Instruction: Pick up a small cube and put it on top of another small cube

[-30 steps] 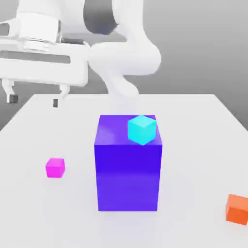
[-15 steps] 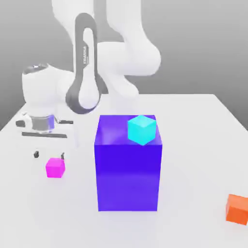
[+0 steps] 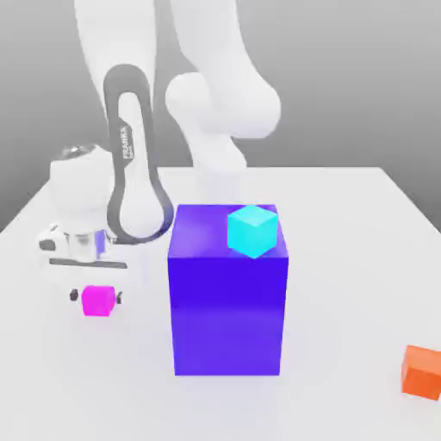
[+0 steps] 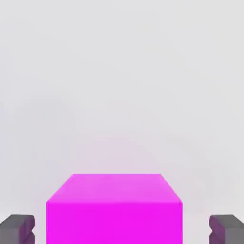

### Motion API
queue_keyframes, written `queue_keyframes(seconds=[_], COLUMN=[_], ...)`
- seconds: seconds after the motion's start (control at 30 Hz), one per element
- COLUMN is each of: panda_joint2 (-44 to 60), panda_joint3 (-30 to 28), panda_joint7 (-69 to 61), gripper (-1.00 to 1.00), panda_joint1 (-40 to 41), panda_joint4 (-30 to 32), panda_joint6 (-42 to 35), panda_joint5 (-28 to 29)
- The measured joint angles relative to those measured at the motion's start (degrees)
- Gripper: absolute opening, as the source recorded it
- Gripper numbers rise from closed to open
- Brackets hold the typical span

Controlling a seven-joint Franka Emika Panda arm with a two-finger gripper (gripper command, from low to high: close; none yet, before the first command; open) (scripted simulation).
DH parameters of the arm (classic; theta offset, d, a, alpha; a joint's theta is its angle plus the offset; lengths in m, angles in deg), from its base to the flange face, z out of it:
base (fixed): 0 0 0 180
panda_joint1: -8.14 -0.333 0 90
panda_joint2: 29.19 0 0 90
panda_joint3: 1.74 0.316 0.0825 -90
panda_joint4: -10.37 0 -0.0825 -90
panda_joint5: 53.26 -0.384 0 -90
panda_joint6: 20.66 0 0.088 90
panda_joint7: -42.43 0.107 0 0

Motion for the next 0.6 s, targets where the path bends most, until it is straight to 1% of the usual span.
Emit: queue_keyframes(seconds=[0.17, 0.27, 0.33, 0.47, 0.6], panda_joint2=[-0.1, -2.1, -3.8, -7.3, -11.0], panda_joint3=[0.0, -4.6, -8.5, -16.6, -23.4], panda_joint7=[0.1, 1.2, 3.1, 8.8, 16.9], gripper=[-1.00, -1.00, -1.00, -1.00, -1.00], panda_joint1=[0.0, -3.9, -7.1, -13.2, -17.0], panda_joint4=[0.0, 0.1, 0.4, 1.4, 2.6], panda_joint6=[-0.1, -2.0, -3.5, -6.1, -8.4], panda_joint5=[0.1, 1.9, 4.4, 12.2, 23.3])
